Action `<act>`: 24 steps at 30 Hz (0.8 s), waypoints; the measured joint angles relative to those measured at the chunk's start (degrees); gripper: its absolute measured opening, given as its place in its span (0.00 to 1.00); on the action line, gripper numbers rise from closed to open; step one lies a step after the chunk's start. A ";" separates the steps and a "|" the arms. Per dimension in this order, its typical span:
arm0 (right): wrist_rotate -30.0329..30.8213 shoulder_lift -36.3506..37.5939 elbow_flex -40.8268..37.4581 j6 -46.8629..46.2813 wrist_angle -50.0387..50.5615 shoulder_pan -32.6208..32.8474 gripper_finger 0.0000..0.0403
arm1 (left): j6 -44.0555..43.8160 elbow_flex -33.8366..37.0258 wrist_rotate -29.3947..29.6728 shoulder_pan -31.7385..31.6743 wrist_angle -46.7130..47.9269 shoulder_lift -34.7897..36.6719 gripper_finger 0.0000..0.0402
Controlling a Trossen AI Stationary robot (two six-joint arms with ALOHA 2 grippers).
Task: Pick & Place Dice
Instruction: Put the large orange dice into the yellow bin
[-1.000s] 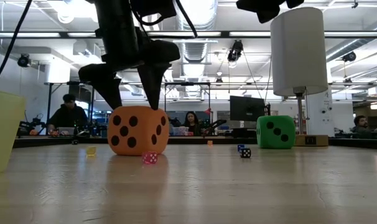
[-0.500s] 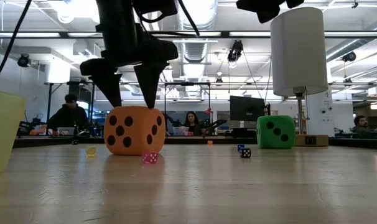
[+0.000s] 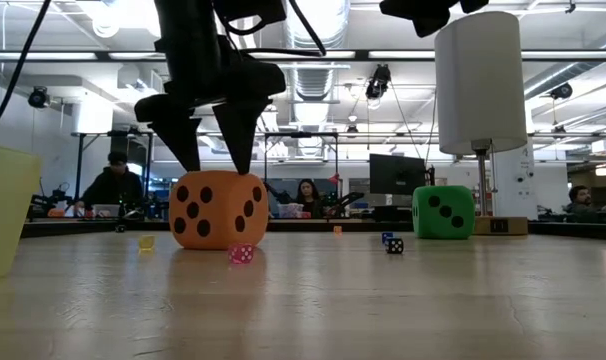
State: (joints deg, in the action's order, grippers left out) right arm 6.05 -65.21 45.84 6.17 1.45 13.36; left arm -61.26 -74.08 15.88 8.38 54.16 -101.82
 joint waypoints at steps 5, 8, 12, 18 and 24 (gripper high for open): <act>0.01 0.00 0.00 0.00 0.00 -0.01 0.45 | 0.33 -0.04 0.61 -0.02 -0.12 0.00 0.99; 0.02 0.00 0.00 -0.12 0.00 -0.01 0.45 | 1.75 -0.04 1.66 -0.16 -0.32 0.01 0.99; -0.01 0.00 0.00 -0.11 0.00 -0.02 0.45 | 1.73 -0.04 1.68 -0.28 -0.75 0.02 0.99; 0.01 0.00 0.00 0.00 0.00 0.01 0.45 | 1.71 1.21 1.64 -0.34 -1.87 0.13 0.99; 0.01 0.02 0.00 -0.09 0.00 0.01 0.45 | 1.51 1.33 1.03 -0.61 -1.87 0.20 0.99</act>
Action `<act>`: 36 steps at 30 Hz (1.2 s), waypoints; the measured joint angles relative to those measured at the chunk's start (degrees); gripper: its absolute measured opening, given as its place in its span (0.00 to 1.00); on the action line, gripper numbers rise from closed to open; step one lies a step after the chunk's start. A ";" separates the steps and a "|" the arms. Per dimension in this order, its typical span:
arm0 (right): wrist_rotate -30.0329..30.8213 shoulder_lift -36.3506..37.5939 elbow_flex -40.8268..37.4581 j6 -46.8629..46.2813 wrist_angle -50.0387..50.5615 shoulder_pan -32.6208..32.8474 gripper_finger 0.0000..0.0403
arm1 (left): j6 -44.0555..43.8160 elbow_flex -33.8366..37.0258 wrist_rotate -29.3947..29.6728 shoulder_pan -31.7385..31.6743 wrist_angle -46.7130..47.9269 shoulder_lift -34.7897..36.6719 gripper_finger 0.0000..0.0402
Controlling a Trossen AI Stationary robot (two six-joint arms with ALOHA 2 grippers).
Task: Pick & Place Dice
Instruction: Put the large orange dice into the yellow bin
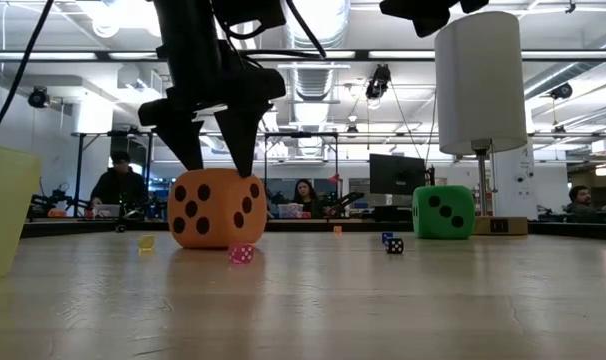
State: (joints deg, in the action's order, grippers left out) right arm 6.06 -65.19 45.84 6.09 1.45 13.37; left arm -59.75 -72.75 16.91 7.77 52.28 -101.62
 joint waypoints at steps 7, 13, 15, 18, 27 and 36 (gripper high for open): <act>0.01 0.00 0.00 0.08 0.00 -0.02 0.45 | 0.00 -0.48 -0.57 0.00 0.08 0.00 0.99; 0.01 0.07 0.00 0.00 0.00 -0.01 0.45 | 0.81 -0.85 -0.87 0.00 0.62 0.00 0.99; 0.01 0.07 0.00 0.01 0.00 0.00 0.45 | 0.79 -0.85 -0.87 0.00 0.77 0.00 0.99; -0.01 0.07 0.00 -0.01 0.00 -0.02 0.45 | -0.70 -0.87 -0.82 0.00 1.12 0.00 0.99; 0.01 0.07 0.00 -0.04 0.00 -0.02 0.45 | -2.25 -1.19 -0.68 0.00 1.75 -0.02 0.99; 0.01 0.04 0.00 -0.03 0.00 0.00 0.45 | -5.67 -1.96 -3.51 -0.38 3.13 -0.22 0.99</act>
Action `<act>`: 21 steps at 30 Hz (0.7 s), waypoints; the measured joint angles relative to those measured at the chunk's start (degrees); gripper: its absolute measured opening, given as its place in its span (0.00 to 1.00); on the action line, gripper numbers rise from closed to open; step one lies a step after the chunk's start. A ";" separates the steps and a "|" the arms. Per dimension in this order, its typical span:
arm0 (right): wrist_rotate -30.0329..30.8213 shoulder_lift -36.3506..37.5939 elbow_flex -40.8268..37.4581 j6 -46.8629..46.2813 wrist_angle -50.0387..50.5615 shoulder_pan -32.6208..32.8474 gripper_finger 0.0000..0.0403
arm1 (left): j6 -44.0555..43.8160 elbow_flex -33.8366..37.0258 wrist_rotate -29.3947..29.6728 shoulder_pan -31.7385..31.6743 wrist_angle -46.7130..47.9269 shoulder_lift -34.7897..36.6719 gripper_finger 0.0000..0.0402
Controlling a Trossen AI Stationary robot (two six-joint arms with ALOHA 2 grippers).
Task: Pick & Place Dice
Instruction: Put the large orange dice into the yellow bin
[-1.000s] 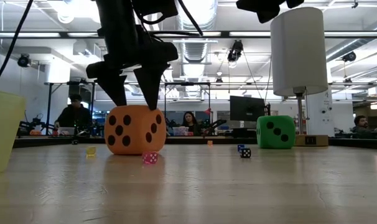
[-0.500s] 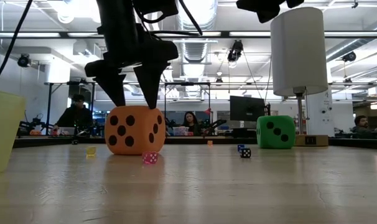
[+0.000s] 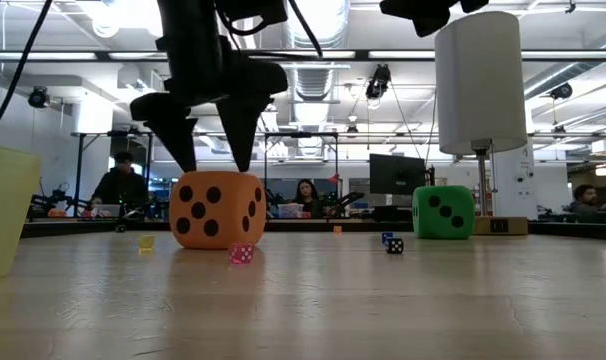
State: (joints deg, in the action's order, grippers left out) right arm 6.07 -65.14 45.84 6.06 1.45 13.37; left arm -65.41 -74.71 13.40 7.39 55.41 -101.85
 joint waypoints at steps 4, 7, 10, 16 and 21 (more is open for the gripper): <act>0.00 0.00 0.00 0.00 0.00 -0.02 0.45 | -0.50 0.04 -0.04 -0.44 -0.11 -0.08 0.99; 0.00 0.00 0.00 0.09 0.00 0.00 0.45 | -0.51 0.04 0.24 -0.56 -0.42 -0.08 0.99; 0.00 0.00 0.00 0.10 0.00 0.00 0.45 | -1.11 0.04 0.50 -0.65 -1.32 -0.08 0.99; -0.01 0.00 0.00 0.04 0.00 0.00 0.45 | -4.46 0.06 0.71 -0.89 -1.95 -0.08 0.99; 0.00 0.00 0.00 0.00 0.00 0.00 0.45 | -5.85 0.11 0.71 -0.89 -1.98 -0.08 0.99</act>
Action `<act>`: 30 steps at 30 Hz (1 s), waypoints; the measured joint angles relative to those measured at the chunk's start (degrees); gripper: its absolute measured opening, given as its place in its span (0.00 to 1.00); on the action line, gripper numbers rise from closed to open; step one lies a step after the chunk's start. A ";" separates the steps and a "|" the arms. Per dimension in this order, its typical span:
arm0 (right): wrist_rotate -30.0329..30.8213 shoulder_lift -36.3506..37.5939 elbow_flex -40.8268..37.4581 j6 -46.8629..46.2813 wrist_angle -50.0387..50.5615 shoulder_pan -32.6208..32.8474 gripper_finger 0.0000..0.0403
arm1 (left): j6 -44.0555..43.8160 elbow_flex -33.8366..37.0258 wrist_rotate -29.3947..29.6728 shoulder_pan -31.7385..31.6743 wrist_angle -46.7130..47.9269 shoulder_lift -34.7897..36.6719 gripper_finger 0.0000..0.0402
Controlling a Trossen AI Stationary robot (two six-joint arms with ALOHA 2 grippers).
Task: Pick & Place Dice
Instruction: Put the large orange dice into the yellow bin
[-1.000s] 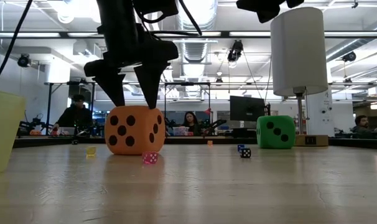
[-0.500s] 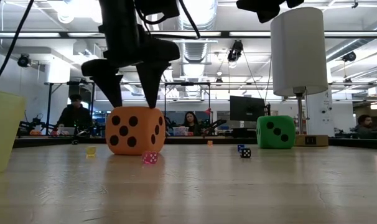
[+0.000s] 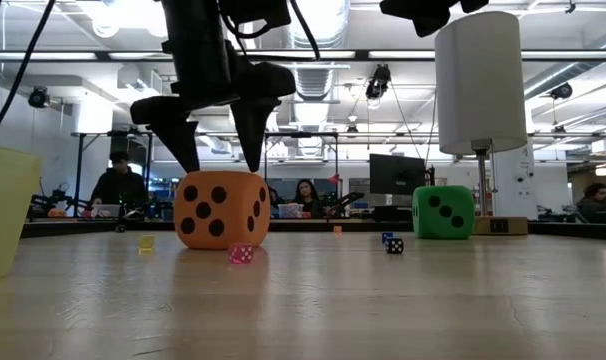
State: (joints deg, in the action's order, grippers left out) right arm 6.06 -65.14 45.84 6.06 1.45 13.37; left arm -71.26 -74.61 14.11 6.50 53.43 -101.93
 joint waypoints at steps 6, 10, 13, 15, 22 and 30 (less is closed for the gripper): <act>0.00 -0.02 0.00 0.02 0.00 -0.01 0.45 | -0.59 -0.07 -1.08 -0.43 -0.53 -1.64 1.00; -0.02 -0.07 0.00 0.03 0.00 -0.02 0.45 | -0.55 -0.13 -1.92 -1.17 -0.96 -2.05 0.99; 0.00 -0.07 0.00 0.04 0.00 0.00 0.45 | -0.33 -0.11 -1.92 -1.31 -1.35 -2.11 0.99; -0.01 -0.07 0.00 0.08 0.00 -0.01 0.45 | -0.35 -0.11 -1.89 -1.31 -1.36 -2.13 0.99; 0.00 -0.07 0.00 0.01 0.00 -0.02 0.45 | 0.76 -0.07 -1.73 -1.31 -1.42 -2.16 0.99; 0.00 -0.07 0.00 0.05 0.00 0.00 0.45 | 0.90 -0.07 -1.73 -1.31 -1.14 -2.23 0.99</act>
State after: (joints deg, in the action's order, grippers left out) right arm 6.06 -65.21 45.84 6.11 1.45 13.37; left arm -70.36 -74.67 12.38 5.19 52.29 -104.16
